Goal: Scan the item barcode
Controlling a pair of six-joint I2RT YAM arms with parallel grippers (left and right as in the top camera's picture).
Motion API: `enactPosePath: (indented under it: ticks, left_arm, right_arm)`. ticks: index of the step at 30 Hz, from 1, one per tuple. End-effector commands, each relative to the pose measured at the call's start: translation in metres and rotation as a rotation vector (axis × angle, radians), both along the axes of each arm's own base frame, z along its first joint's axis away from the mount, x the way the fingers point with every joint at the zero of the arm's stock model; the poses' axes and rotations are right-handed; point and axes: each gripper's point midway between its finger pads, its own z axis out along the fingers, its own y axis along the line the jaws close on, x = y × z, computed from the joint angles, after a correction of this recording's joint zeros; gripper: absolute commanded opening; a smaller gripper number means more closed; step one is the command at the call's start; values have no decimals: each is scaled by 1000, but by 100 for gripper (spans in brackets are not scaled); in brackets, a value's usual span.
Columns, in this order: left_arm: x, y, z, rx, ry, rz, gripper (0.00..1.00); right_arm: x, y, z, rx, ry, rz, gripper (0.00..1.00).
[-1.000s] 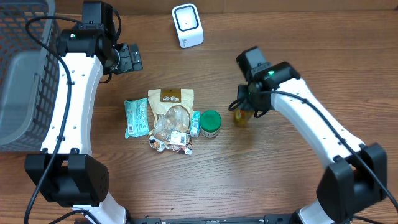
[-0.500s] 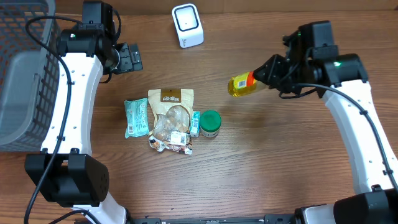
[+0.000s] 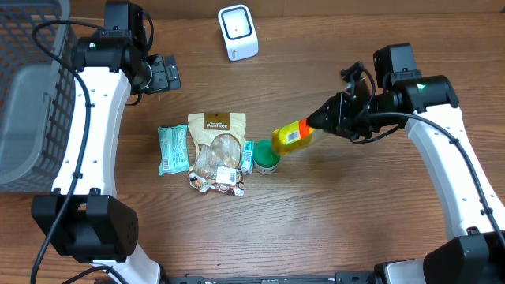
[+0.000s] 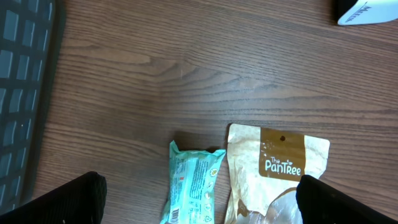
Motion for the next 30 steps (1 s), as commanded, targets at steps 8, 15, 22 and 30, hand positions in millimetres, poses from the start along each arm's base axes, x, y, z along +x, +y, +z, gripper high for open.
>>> enactPosePath:
  ticks: [8, 15, 22, 30]
  left_arm:
    - [1, -3, 7, -4, -20, -3, 100]
    - [1, -3, 7, -4, -20, -3, 100]
    - [1, -3, 7, -4, -20, -3, 100]
    - [1, -3, 7, -4, -20, -3, 100]
  right_arm:
    - [-48, 31, 40, 291, -71, 293, 19]
    - [-70, 29, 40, 300, -44, 360, 19]
    - [-84, 31, 48, 346, -91, 441, 19]
    - [-89, 35, 59, 413, -157, 488, 19]
